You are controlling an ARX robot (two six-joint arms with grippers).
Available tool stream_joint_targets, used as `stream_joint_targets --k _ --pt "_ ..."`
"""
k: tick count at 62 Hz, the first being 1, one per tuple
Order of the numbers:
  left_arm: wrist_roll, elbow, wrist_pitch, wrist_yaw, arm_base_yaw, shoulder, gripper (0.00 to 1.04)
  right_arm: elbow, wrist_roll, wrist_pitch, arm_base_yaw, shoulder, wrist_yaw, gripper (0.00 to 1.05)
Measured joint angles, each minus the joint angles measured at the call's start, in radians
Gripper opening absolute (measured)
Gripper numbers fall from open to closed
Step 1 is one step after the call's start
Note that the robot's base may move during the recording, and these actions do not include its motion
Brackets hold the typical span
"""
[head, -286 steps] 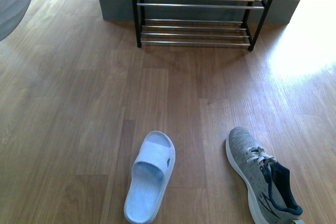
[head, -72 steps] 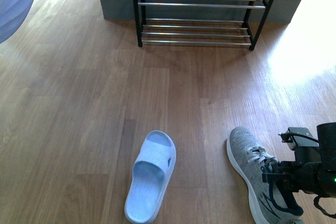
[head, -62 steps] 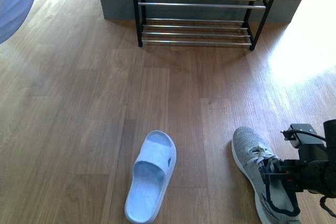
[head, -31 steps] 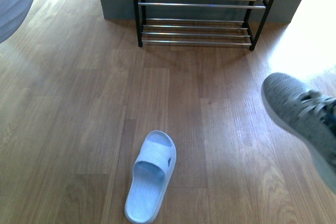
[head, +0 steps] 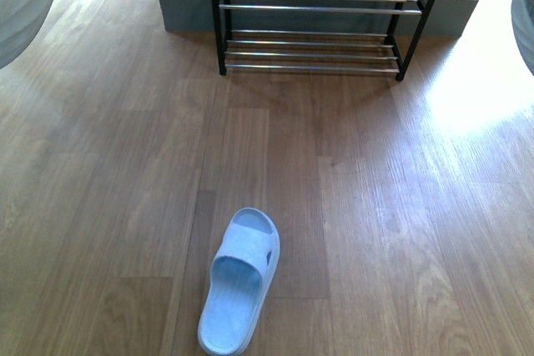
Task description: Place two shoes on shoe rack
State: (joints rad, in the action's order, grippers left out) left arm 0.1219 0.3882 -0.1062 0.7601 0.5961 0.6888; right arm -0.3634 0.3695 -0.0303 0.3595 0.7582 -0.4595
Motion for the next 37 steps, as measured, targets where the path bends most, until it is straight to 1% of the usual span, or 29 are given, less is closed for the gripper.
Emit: stream_joint_targets --k 9,29,37 --pt "0.0 0.0 0.0 0.0 0.0 0.0 0.01 -0.001 -0.001 0.001 0.0 -0.02 -0.018 0.01" --pt "0.0 0.0 0.0 0.0 0.0 0.0 0.01 0.0 0.0 0.002 0.003 -0.019 0.011 0.01" --pt "0.0 0.0 0.0 0.007 0.0 -0.002 0.01 0.0 -0.001 0.002 0.001 -0.02 -0.011 0.01"
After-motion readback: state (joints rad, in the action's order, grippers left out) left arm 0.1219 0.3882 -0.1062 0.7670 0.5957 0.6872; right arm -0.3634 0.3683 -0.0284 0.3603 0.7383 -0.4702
